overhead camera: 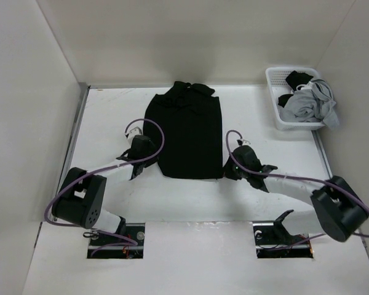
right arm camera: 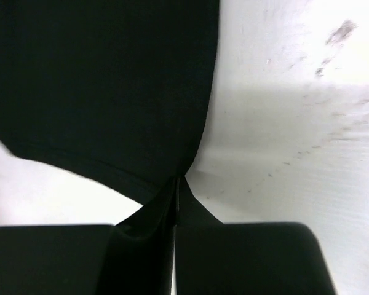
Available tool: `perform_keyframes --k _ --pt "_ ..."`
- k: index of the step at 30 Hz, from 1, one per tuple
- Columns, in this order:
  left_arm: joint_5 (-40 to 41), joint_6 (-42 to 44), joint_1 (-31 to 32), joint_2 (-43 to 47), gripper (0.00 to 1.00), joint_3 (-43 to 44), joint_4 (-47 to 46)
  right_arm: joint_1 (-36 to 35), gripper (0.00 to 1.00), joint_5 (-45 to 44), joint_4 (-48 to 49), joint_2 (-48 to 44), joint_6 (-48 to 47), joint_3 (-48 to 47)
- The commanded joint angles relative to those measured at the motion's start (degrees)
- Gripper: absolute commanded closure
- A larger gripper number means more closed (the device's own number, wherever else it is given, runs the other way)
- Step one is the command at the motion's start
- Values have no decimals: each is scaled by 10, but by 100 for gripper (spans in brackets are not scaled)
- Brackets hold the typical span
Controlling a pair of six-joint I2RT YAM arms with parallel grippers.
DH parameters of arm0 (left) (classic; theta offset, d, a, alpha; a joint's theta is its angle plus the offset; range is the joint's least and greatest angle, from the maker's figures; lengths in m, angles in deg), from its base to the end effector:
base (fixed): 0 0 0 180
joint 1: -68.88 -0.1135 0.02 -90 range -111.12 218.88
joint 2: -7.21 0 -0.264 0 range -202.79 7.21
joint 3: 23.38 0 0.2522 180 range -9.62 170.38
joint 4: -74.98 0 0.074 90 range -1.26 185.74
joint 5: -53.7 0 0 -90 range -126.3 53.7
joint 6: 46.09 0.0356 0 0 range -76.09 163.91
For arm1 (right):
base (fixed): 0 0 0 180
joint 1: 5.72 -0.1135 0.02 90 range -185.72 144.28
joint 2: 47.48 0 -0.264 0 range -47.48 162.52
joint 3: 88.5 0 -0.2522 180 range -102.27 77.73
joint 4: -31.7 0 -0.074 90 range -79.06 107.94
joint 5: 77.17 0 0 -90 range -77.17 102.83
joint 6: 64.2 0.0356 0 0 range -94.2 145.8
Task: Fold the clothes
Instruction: Flatten the tank top out
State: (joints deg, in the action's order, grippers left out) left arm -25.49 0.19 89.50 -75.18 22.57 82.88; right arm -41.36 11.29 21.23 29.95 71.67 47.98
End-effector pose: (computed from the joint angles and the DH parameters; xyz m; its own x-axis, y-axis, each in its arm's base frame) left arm 0.2512 -0.0874 0.1492 -0.6251 -0.4901 -0.6075 -0.2928 0.8687 -0.3996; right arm 0.2039 0.1450 0.1538 -0.8027 0.3074 -0.5111 0.0133 0.8660 0.4999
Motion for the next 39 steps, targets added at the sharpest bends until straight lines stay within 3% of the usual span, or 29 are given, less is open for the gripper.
perform_keyframes --k 1,4,10,13,16,18,20,23,28,33,39 --pt "-8 -2 5 13 92 36 -26 21 100 -34 1 -97 -11 1" --pt "2 -4 8 76 99 43 25 47 100 -34 -33 -164 -31 2" --pt "40 -11 38 267 100 124 279 83 100 -16 -61 -277 -46 13" --pt "44 -29 51 309 92 199 433 85 100 -7 -74 -317 -46 15" --pt "46 -26 52 301 75 241 503 88 100 -4 -65 -319 -45 24" --pt "58 -16 23 296 63 237 489 91 100 1 -47 -293 -45 29" --pt "50 -15 0 283 59 218 451 91 100 11 -29 -266 -45 35" --pt "39 -28 0 258 62 171 400 98 100 13 -8 -246 -46 43" --pt "42 -42 78 254 75 100 373 105 99 8 0 -228 -45 42" --pt "47 -70 188 192 76 55 329 115 99 7 1 -214 -46 33" --pt "28 -82 222 116 77 39 250 124 99 11 -4 -218 -45 37"
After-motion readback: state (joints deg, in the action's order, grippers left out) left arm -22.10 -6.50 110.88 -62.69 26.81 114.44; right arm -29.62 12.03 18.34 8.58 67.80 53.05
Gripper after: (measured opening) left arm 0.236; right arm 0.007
